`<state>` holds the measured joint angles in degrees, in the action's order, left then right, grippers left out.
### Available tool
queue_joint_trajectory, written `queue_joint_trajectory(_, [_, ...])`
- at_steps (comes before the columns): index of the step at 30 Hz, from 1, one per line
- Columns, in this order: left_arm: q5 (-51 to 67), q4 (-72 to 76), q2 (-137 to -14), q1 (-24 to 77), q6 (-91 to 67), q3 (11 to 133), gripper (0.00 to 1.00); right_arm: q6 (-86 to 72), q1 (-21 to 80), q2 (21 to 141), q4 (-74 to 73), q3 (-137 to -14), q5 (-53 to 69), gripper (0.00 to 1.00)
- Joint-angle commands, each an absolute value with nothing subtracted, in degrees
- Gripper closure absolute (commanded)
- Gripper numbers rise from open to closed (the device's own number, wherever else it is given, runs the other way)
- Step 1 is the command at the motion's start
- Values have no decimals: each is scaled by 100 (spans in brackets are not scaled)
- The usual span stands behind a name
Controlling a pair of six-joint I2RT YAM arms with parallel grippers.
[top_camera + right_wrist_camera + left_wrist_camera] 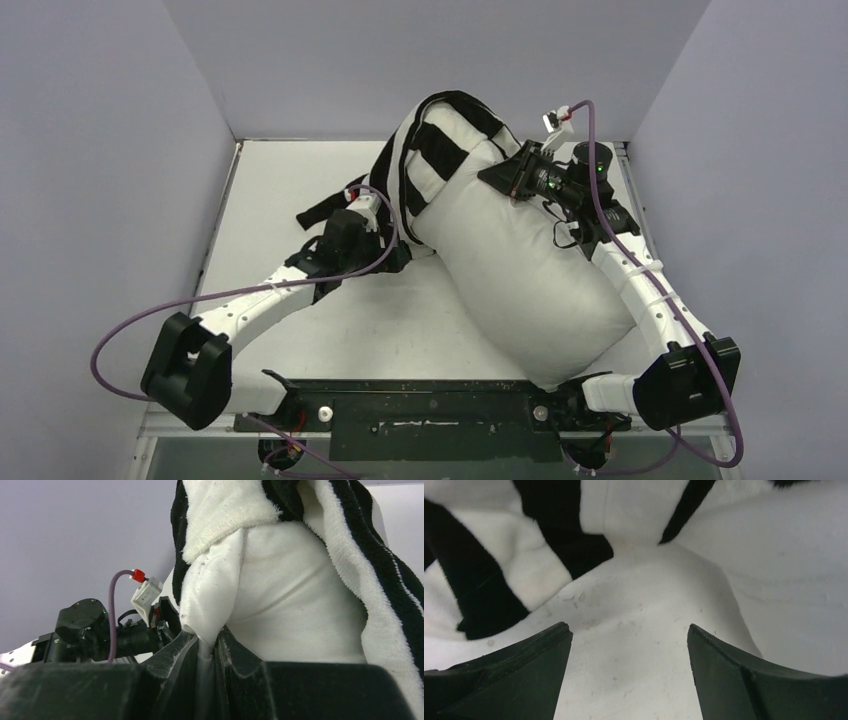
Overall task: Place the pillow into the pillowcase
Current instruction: Stuff the pillow into the pillowcase.
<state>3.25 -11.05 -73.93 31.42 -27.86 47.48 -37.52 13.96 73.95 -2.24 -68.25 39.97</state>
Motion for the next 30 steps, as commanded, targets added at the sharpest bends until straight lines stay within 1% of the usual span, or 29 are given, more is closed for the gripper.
queue_joint_trajectory(1, [48,931,-7850,3309,-3201,4665,17,-3934,1381,7115,1152,-6968,4291,100])
queue_joint_trajectory(8, [-1102,1996,-8578,3585,-3312,4628,16,-3920,1345,7070,1143,-6974,4303,100])
queue_joint_trajectory(10, [-1350,2078,-8724,3586,-3356,4681,19,-3944,1345,7076,1163,-6975,4305,100])
queue_joint_trajectory(11, [-1466,2097,-8773,3586,-3356,4711,22,-3958,1349,7080,1179,-6976,4321,100])
queue_joint_trajectory(12, [-1552,2118,-8810,3582,-3357,4725,28,-3976,1345,7094,1186,-6973,4335,100])
queue_joint_trajectory(14, [-1683,2064,-8820,3585,-3284,4764,43,-3940,1342,7093,1167,-6976,4342,100])
queue_joint_trajectory(15, [-1746,1934,-8804,3581,-3263,4795,54,-3911,1337,7093,1142,-6969,4335,100])
queue_joint_trajectory(16, [-1815,1821,-8767,3585,-3261,4811,68,-3896,1334,7095,1119,-6957,4333,100])
queue_joint_trajectory(17, [-1890,1714,-8711,3585,-3254,4803,79,-3894,1324,7093,1123,-6953,4333,100])
queue_joint_trajectory(19, [-2050,1524,-8528,3579,-3208,4703,96,-3889,1310,7093,1156,-6935,4333,100])
queue_joint_trajectory(20, [-2101,1440,-8395,3564,-3155,4642,100,-3874,1295,7106,1160,-6935,4333,100])
queue_joint_trajectory(25, [-2443,778,-7462,3346,-2798,4545,100,-3704,1169,7134,908,-6945,4442,100])
queue_joint_trajectory(27, [-2688,470,-6920,3246,-2501,4636,100,-3430,1142,7085,475,-7009,4552,100])
queue_joint_trajectory(30, [-3141,71,-6126,3166,-1779,4971,100,-3004,1176,6912,-116,-7049,5049,100])
